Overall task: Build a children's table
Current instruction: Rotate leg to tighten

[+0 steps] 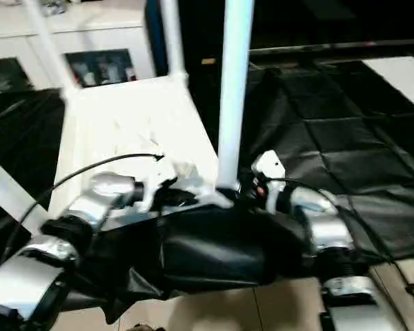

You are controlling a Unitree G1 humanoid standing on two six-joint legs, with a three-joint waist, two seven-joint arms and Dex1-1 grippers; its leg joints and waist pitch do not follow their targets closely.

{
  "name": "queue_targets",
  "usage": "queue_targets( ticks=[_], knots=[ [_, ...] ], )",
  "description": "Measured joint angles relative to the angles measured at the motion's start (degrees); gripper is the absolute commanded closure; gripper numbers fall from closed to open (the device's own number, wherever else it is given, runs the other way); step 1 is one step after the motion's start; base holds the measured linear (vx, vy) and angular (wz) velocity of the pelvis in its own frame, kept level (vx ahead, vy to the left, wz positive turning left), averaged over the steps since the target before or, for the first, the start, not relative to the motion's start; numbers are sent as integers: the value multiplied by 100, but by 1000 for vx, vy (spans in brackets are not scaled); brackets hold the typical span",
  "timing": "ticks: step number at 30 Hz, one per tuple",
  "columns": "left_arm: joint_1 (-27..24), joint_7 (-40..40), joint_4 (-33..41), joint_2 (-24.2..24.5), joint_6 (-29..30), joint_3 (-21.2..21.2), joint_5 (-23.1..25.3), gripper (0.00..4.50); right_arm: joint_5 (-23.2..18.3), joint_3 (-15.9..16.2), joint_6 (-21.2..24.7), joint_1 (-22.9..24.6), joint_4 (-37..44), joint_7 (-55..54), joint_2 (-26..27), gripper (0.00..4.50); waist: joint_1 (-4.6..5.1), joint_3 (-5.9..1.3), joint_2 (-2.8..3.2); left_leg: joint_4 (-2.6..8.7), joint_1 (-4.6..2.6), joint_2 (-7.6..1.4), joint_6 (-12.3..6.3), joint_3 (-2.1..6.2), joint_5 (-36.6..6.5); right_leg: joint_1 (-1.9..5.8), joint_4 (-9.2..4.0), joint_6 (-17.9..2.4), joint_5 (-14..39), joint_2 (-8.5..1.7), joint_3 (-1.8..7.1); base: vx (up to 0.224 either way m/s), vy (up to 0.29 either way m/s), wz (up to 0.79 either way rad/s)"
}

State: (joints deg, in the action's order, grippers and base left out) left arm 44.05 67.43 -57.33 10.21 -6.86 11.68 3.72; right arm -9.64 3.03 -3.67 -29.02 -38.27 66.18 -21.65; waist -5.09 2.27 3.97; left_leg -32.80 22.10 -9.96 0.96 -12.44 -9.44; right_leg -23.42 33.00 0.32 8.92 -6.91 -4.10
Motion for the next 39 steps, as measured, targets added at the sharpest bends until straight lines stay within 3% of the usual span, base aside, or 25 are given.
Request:
queue_targets(
  ticks=[9, 14, 20, 24, 30, 33, 37, 39],
  knots=[
    [-148, 898, 292, 196, 65, 142, -106, 450, -59, 310, 195, 1, 204, 738, -110, 209, -105, 14, -21, -4, 7, 1, 2, -14, 0, 1, -1, 0, 0, -2, 19, 0, 0, 0],
    [-174, 948, 428, 239, 133, 165, -114, 450, -61, 349, 210, 1, 249, 805, -109, 245, -125, 37, -58, -4, 6, 1, 3, -16, 0, 0, 1, 0, 0, -2, 20, 0, 0, 0],
    [-176, 753, 432, 205, 115, 171, -62, 450, -27, 347, 226, 10, 255, 660, -58, 247, -138, 41, -67, -6, 2, 1, 3, -16, 1, 2, 4, 0, 0, -2, 21, 0, 0, 0],
    [-52, -293, 167, 11, 90, 55, 61, 450, 144, 25, 71, -80, -128, -665, 360, 250, -63, 39, -89, -14, -12, -1, 4, -15, 2, 11, 3, 29, 18, -1, 23, 0, 0, 0],
    [192, -1658, -157, -472, 296, -8, 229, 450, 360, -341, -21, -227, -488, -2859, 989, 251, 172, 42, -101, -38, -17, 7, 5, -14, 2, 20, -10, 34, 21, -2, 36, 0, 0, 0],
    [291, -2223, -291, -695, 360, -22, 296, 450, 470, -526, -30, -291, -576, -3868, 1335, 251, 224, 41, -98, -38, -17, 8, 4, -10, 2, 21, -21, 35, 22, -2, 33, 0, 0, 0],
    [307, -2405, -341, -782, 314, -21, 350, 450, 591, -539, -215, -306, -666, -4192, 1432, 251, 251, 31, -82, -35, -16, 10, 4, -7, 2, 30, -40, 36, 22, -2, 30, 0, 0, 0],
    [306, -2372, -350, -785, 291, -19, 350, 450, 566, -559, -329, -279, -682, -4089, 1428, 196, 259, 25, -72, -33, -14, 11, 4, -8, 2, 33, -47, 35, 21, -2, 30, 0, 0, 0]
  ],
)
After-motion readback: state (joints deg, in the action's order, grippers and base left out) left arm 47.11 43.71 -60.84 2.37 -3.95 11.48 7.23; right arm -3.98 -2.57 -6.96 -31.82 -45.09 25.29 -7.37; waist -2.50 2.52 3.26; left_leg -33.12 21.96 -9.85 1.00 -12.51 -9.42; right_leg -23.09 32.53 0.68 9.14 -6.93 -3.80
